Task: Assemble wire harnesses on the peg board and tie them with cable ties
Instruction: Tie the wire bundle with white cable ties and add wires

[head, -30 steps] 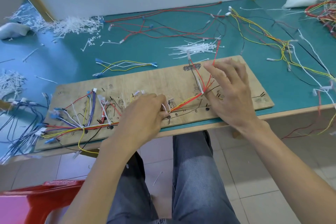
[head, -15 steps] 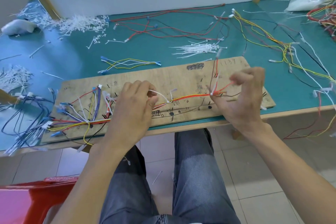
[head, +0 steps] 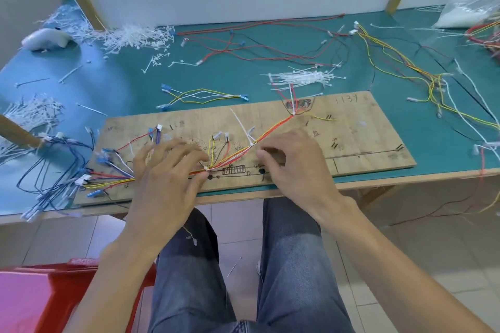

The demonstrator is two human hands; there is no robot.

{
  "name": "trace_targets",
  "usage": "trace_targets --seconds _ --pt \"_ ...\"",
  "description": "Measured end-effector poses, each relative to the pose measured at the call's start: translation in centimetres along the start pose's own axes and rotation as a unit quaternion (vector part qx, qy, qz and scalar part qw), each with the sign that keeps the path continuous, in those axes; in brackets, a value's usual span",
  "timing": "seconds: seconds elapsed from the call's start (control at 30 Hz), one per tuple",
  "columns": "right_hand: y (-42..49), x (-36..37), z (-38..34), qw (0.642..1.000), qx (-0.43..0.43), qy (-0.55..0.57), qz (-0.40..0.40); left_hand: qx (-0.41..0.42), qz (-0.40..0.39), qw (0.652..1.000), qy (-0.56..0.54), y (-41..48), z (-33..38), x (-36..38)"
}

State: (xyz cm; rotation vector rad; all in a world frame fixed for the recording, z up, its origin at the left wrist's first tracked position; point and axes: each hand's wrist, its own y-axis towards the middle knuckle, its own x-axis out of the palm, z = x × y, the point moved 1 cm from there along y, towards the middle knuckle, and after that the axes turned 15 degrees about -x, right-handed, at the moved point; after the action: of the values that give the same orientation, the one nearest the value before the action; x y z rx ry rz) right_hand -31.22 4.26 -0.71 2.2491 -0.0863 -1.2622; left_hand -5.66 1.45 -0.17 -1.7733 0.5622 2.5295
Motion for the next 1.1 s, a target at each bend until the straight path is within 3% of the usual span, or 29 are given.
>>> trace_targets --seconds 0.1,0.23,0.87,1.1 --pt "0.3 0.2 0.7 0.995 0.043 0.07 0.05 -0.013 -0.013 0.998 -0.053 0.1 -0.1 0.7" --pt "1.2 0.9 0.6 0.996 0.029 0.078 0.02 -0.005 -0.011 0.995 -0.101 0.3 -0.7 1.3" --pt "-3.2 -4.2 5.4 0.991 0.038 -0.076 0.106 0.118 0.006 0.992 -0.05 1.9 7.2 3.8" --pt "-3.2 -5.3 6.0 0.996 0.042 -0.015 0.075 0.172 0.008 0.984 0.045 2.8 7.6 3.7"
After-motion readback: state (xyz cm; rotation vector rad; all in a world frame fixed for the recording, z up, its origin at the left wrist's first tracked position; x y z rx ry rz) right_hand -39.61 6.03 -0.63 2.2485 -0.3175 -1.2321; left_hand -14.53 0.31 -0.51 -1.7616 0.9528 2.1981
